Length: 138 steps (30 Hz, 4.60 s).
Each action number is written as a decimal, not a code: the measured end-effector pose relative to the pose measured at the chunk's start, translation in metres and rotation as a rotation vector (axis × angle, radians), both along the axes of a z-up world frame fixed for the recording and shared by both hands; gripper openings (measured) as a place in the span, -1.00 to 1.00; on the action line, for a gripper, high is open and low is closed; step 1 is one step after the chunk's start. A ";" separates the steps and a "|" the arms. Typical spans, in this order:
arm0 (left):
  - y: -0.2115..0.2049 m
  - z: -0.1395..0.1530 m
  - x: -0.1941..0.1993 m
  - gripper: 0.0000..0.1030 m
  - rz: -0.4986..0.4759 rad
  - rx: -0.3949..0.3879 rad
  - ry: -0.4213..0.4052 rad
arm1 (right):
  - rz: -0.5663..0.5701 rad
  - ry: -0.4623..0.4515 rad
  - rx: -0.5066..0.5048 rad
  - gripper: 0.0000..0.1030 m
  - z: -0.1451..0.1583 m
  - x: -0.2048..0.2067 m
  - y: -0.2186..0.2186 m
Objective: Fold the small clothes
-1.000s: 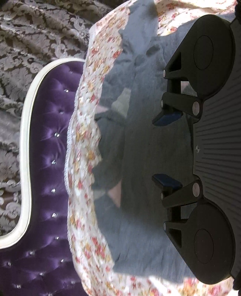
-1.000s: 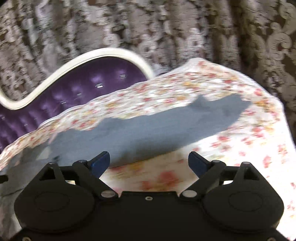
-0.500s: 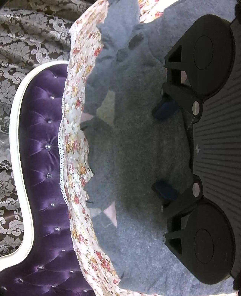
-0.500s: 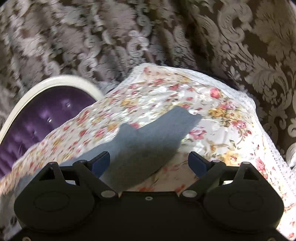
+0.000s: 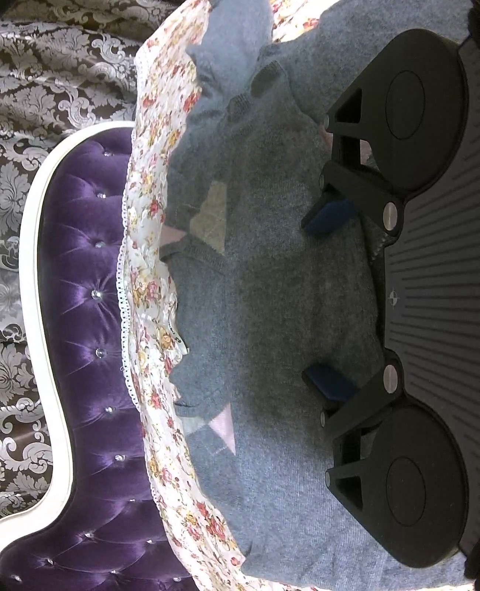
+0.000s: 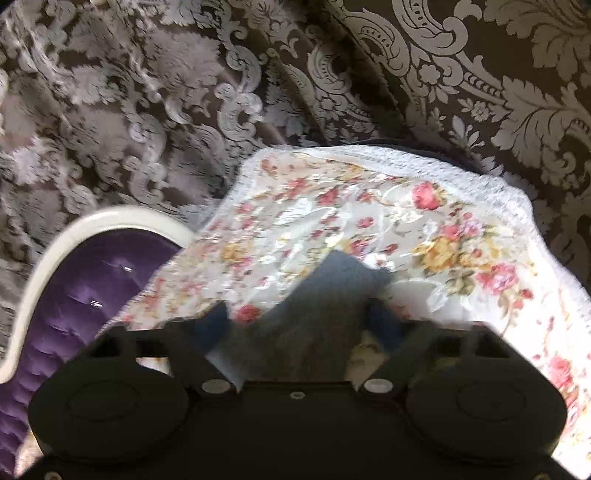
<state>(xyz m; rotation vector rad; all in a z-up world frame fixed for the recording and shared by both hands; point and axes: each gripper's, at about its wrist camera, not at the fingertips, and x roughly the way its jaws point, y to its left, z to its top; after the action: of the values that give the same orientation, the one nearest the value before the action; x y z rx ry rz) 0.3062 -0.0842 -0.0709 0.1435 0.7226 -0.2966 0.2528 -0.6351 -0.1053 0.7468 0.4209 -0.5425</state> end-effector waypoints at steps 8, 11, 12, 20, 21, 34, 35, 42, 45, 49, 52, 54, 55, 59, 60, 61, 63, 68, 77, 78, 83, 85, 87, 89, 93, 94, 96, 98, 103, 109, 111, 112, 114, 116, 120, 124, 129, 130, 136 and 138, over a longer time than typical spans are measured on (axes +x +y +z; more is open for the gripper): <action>0.000 0.001 0.002 0.52 -0.004 0.006 0.008 | -0.028 0.043 -0.041 -0.72 0.011 -0.035 0.004; 0.002 0.005 0.005 0.50 -0.006 -0.009 0.019 | -0.024 0.040 -0.091 -0.72 0.021 -0.058 0.011; 0.002 0.006 0.006 0.49 -0.006 -0.012 0.025 | -0.025 0.032 -0.099 -0.72 0.025 -0.067 0.013; -0.021 0.033 0.008 0.38 -0.041 -0.096 0.004 | -0.031 -0.025 -0.177 -0.72 0.058 -0.093 0.028; -0.028 0.034 0.008 0.38 -0.056 -0.094 0.002 | -0.027 -0.029 -0.189 -0.72 0.062 -0.094 0.031; -0.112 0.007 0.016 0.38 -0.220 0.039 0.025 | 0.076 -0.040 -0.315 -0.72 0.114 -0.079 0.071; -0.106 0.010 0.018 0.37 -0.208 0.007 0.044 | 0.089 -0.040 -0.326 -0.72 0.119 -0.077 0.076; -0.038 0.038 0.017 0.37 -0.142 -0.162 0.076 | 0.227 -0.092 -0.411 -0.72 0.160 -0.044 0.129; -0.004 0.052 0.015 0.37 -0.113 -0.226 0.081 | 0.306 -0.132 -0.430 -0.72 0.180 -0.024 0.163; 0.052 0.066 0.010 0.38 -0.065 -0.281 0.071 | 0.435 -0.192 -0.445 -0.72 0.200 0.005 0.221; 0.090 0.075 0.007 0.38 -0.015 -0.301 0.057 | 0.545 -0.237 -0.439 -0.72 0.209 0.029 0.271; 0.117 0.078 0.004 0.38 0.024 -0.326 0.054 | 0.622 -0.264 -0.426 -0.72 0.209 0.045 0.306; 0.130 0.078 0.002 0.38 0.047 -0.340 0.054 | 0.658 -0.272 -0.420 -0.72 0.208 0.052 0.323; 0.177 0.075 -0.005 0.38 0.127 -0.381 0.063 | 0.801 -0.282 -0.389 -0.72 0.186 0.081 0.392; 0.186 0.073 -0.006 0.38 0.143 -0.388 0.068 | 0.827 -0.276 -0.396 -0.72 0.179 0.087 0.407; 0.198 0.071 -0.007 0.38 0.161 -0.401 0.075 | 0.860 -0.264 -0.407 -0.72 0.169 0.092 0.425; 0.211 0.066 -0.008 0.38 0.186 -0.416 0.088 | 0.931 -0.226 -0.402 -0.72 0.143 0.103 0.455; 0.234 0.055 -0.010 0.38 0.210 -0.425 0.113 | 1.067 -0.105 -0.438 -0.71 0.079 0.107 0.511; 0.219 0.042 -0.002 0.38 0.135 -0.461 0.161 | 1.127 -0.047 -0.434 0.06 0.041 0.086 0.524; 0.213 0.041 0.000 0.38 0.122 -0.463 0.170 | 1.122 -0.051 -0.428 0.17 0.042 0.085 0.523; 0.187 0.025 0.003 0.39 0.076 -0.458 0.214 | 1.094 -0.072 -0.434 0.24 0.048 0.061 0.505; 0.176 0.019 0.003 0.39 0.061 -0.439 0.223 | 1.084 -0.075 -0.426 0.24 0.048 0.053 0.499; 0.169 0.017 0.002 0.39 0.055 -0.411 0.200 | 1.072 -0.076 -0.413 0.24 0.047 0.043 0.491; 0.163 0.018 0.000 0.36 0.045 -0.385 0.170 | 1.061 -0.076 -0.403 0.24 0.045 0.034 0.484; 0.153 0.029 -0.012 0.36 0.031 -0.343 0.077 | 1.043 -0.076 -0.383 0.24 0.043 0.022 0.476; 0.148 0.032 -0.015 0.37 0.017 -0.311 0.050 | 1.040 -0.079 -0.377 0.24 0.042 0.020 0.474; 0.141 0.033 -0.014 0.37 0.006 -0.241 0.039 | 1.037 -0.088 -0.366 0.24 0.042 0.017 0.472; 0.140 0.028 -0.007 0.37 0.035 -0.221 0.058 | 1.035 -0.094 -0.362 0.24 0.042 0.016 0.471; 0.144 0.020 0.013 0.37 0.067 -0.295 0.093 | 1.037 -0.103 -0.352 0.24 0.040 0.015 0.469; 0.130 0.022 0.016 -0.88 -0.005 -0.320 0.097 | 1.015 -0.093 -0.329 0.24 0.036 0.014 0.460; 0.125 0.029 0.011 -0.89 -0.020 -0.333 0.091 | 1.002 -0.089 -0.322 0.24 0.035 0.013 0.456; 0.123 0.034 0.010 -0.90 -0.030 -0.345 0.077 | 0.996 -0.086 -0.318 0.24 0.034 0.014 0.453; 0.125 0.055 0.001 -0.90 -0.056 -0.398 0.026 | 0.984 -0.082 -0.307 0.24 0.033 0.014 0.448; 0.130 0.077 -0.007 -0.90 -0.077 -0.443 -0.029 | 0.973 -0.080 -0.298 0.24 0.033 0.014 0.443; 0.153 0.096 -0.011 -0.90 -0.039 -0.461 -0.090 | 0.956 -0.081 -0.291 0.24 0.033 0.015 0.438; 0.171 0.076 0.004 -0.90 0.034 -0.415 -0.028 | 0.937 -0.072 -0.270 0.25 0.031 0.019 0.433; 0.185 0.061 0.011 -0.90 0.098 -0.390 0.008 | 0.923 -0.067 -0.250 0.27 0.031 0.020 0.428; 0.185 0.059 0.012 -0.89 0.098 -0.388 0.016 | 0.922 -0.066 -0.249 0.27 0.032 0.020 0.427; 0.188 0.047 0.020 -0.89 0.113 -0.374 0.056 | 0.867 -0.101 -0.252 0.32 0.047 0.025 0.404; 0.189 0.046 0.024 -0.89 0.124 -0.384 0.059 | 0.839 -0.106 -0.244 0.37 0.050 0.032 0.393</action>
<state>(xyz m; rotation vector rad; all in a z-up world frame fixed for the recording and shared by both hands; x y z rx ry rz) 0.3298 0.1052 -0.0251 -0.2741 0.7169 -0.3167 0.2848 -0.2425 -0.0550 0.3085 0.5130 0.2330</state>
